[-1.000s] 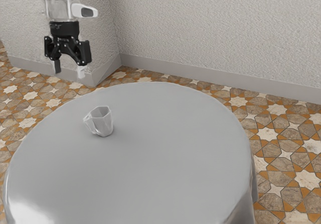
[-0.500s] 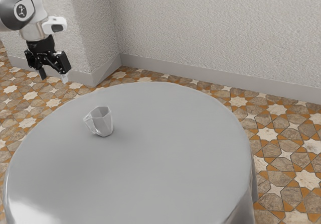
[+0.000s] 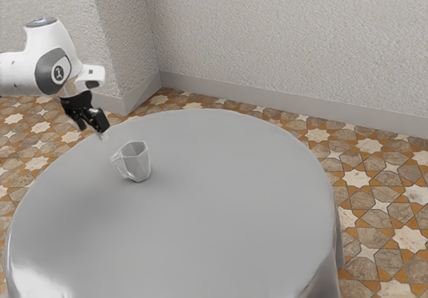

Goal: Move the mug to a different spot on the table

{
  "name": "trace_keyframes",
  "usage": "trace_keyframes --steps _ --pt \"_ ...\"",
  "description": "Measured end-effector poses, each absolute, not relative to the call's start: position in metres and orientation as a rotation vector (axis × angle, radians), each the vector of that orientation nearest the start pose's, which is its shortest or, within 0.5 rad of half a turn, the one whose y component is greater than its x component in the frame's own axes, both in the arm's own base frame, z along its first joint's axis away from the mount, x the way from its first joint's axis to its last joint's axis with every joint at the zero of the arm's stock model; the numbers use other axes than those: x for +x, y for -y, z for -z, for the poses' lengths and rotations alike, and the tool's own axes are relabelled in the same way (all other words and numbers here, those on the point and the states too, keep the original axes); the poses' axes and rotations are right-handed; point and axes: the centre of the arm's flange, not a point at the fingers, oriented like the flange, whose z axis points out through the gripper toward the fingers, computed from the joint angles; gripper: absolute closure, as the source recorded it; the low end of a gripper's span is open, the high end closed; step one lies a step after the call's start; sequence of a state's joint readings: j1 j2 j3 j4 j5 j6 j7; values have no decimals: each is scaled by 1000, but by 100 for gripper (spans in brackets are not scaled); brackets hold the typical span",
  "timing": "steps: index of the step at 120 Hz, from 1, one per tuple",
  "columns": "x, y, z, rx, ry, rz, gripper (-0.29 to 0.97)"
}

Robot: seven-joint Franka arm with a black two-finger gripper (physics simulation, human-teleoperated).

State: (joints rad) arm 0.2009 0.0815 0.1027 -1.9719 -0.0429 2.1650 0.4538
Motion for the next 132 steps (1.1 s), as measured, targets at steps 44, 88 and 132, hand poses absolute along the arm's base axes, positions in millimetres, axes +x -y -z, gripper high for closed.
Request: trace_keyframes --steps 44,88,132 --pt "555 -189 -394 -3173 -492 275 0" --pt "546 -183 -371 -3107 -954 334 0" --pt "546 -179 -349 -3059 -1188 457 0"
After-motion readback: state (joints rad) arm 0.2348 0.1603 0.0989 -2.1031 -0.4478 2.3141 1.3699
